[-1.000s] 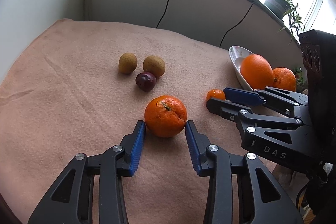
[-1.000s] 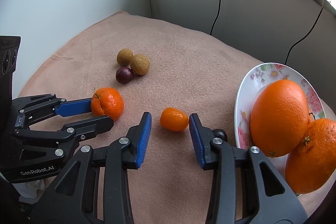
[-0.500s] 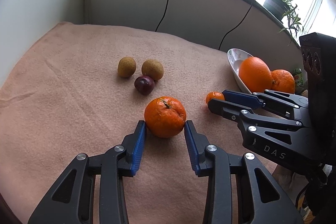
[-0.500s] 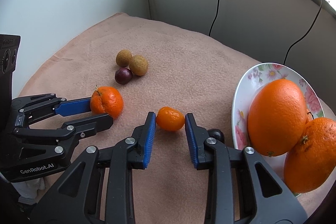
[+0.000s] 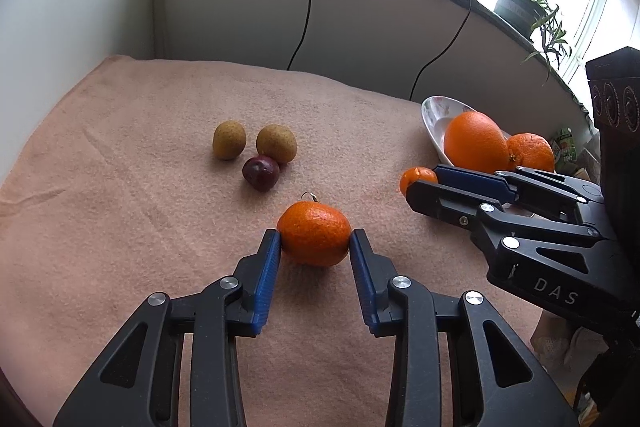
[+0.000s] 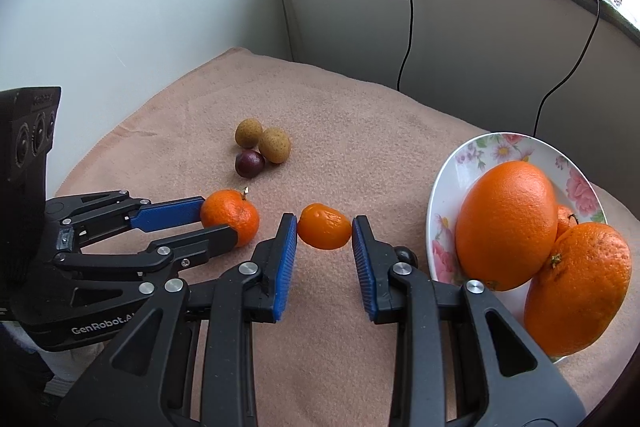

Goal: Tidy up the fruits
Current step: 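Carry the tangerine with the left gripper while the right gripper carries the kumquat into the plate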

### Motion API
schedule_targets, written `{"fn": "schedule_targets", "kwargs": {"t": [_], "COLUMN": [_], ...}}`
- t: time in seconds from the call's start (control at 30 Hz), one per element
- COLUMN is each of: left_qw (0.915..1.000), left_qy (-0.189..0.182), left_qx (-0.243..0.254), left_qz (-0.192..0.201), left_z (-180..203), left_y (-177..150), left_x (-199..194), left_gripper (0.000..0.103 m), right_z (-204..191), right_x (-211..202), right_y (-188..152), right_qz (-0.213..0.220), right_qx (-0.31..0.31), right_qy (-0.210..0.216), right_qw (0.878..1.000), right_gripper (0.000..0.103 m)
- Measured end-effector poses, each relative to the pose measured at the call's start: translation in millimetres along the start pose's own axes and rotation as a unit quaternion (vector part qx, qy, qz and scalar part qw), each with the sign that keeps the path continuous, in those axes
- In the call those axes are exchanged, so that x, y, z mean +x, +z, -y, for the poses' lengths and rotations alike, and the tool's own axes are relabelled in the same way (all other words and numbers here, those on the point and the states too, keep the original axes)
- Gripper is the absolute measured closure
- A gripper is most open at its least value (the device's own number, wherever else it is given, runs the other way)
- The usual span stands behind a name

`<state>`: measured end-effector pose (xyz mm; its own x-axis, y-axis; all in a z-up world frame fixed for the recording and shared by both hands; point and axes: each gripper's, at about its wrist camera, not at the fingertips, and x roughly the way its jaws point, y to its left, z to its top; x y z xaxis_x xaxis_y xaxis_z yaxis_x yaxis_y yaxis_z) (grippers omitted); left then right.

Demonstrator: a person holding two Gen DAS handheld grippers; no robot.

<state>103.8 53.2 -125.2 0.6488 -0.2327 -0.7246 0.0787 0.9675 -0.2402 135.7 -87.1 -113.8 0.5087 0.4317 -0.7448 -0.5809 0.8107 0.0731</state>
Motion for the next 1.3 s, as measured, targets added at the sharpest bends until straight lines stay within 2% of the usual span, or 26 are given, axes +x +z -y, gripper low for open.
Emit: {"fn": "schedule_targets", "kwargs": {"t": [0.23,0.5,0.77,1.3], "left_qw": [0.9998,0.9998,0.9987,0.995], "left_qy": [0.01,0.0,-0.027,-0.073], "left_qx": [0.014,0.0,0.0,0.031], "left_qz": [0.007,0.021,0.043,0.06], "left_z": [6,6,17,71], "left_y": [3,5,20,59], "left_x": [1,-4,-16,1], "left_gripper": [0.07,0.07,0.071,0.071], "right_z": [0,2,11,69], "right_x": [-8,-24,-49,-89], "right_y": [0,0,1,1], "right_qz": [0.009,0.023,0.05,0.09], "right_qx": [0.001,0.003,0.012,0.057], "right_qy": [0.005,0.006,0.003,-0.035], "right_qw": [1.0,1.0,0.999,0.994], "right_gripper": [0.073,0.073,0.073,0.073]}}
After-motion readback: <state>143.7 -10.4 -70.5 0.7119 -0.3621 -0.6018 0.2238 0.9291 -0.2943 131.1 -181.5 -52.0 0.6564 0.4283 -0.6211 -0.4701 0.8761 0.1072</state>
